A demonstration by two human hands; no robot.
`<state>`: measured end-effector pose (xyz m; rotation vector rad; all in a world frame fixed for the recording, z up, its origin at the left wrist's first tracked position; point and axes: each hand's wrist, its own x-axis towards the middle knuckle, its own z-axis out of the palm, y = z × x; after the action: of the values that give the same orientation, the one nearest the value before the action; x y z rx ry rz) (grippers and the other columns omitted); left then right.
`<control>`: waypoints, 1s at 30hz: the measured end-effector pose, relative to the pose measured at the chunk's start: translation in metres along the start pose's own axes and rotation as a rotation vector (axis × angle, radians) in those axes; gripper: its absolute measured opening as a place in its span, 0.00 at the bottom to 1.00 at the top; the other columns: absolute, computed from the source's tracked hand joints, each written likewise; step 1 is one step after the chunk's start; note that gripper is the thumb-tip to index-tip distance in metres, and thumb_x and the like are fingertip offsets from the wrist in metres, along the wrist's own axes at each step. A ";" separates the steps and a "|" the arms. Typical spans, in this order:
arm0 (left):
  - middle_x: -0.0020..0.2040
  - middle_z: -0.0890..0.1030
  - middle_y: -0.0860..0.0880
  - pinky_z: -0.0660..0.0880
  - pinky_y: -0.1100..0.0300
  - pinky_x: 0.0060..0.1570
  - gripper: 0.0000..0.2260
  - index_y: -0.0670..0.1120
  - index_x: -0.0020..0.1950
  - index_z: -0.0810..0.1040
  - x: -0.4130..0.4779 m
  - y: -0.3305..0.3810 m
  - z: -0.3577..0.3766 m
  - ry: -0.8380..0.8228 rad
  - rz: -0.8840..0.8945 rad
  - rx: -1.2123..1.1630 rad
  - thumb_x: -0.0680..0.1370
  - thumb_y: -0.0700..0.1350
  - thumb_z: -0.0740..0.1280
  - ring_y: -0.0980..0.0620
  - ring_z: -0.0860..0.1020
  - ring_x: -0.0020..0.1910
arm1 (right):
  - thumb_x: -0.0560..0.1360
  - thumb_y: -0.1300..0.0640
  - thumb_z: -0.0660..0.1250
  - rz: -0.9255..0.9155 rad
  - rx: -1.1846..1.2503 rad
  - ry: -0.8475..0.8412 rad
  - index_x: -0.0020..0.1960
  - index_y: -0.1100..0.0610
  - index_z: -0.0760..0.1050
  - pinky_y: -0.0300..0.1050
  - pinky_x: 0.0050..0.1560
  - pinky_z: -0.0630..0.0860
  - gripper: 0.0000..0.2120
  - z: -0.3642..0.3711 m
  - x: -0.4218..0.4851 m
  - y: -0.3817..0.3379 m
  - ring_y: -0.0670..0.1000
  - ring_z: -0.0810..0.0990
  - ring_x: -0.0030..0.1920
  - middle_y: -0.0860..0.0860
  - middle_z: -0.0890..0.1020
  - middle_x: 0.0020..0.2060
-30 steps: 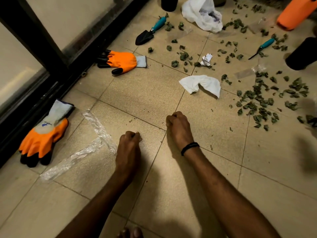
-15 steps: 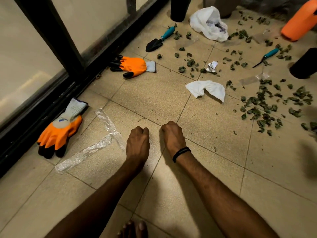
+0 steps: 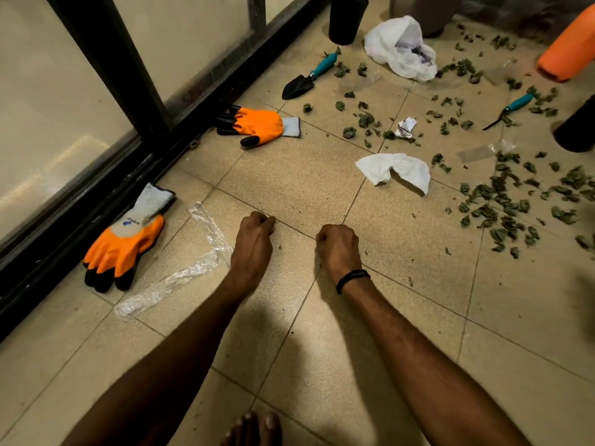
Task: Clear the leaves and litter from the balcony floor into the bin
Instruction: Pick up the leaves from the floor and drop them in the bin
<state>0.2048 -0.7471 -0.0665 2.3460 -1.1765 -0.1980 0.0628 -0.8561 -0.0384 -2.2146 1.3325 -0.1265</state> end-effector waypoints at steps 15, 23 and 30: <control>0.58 0.74 0.44 0.69 0.56 0.54 0.10 0.40 0.61 0.77 -0.027 0.010 -0.003 -0.192 0.226 0.079 0.81 0.43 0.67 0.45 0.71 0.57 | 0.73 0.70 0.60 -0.224 -0.133 -0.052 0.38 0.58 0.78 0.46 0.38 0.72 0.13 -0.005 -0.007 0.016 0.49 0.72 0.39 0.51 0.74 0.38; 0.46 0.79 0.45 0.67 0.59 0.39 0.08 0.40 0.51 0.84 -0.047 0.018 0.007 -0.075 0.069 0.014 0.75 0.31 0.70 0.45 0.77 0.46 | 0.77 0.60 0.63 -0.384 -0.197 -0.140 0.50 0.64 0.75 0.38 0.35 0.70 0.07 -0.009 -0.007 0.023 0.49 0.75 0.39 0.52 0.76 0.41; 0.51 0.77 0.44 0.67 0.56 0.40 0.10 0.44 0.58 0.81 -0.051 0.027 0.006 -0.039 -0.019 0.045 0.79 0.35 0.66 0.44 0.76 0.50 | 0.75 0.66 0.65 -0.350 -0.115 -0.104 0.47 0.65 0.78 0.54 0.44 0.75 0.04 0.003 -0.015 0.035 0.56 0.78 0.44 0.61 0.79 0.48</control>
<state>0.1526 -0.7231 -0.0627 2.4036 -1.1892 -0.2267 0.0285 -0.8549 -0.0560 -2.4983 0.9085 -0.0619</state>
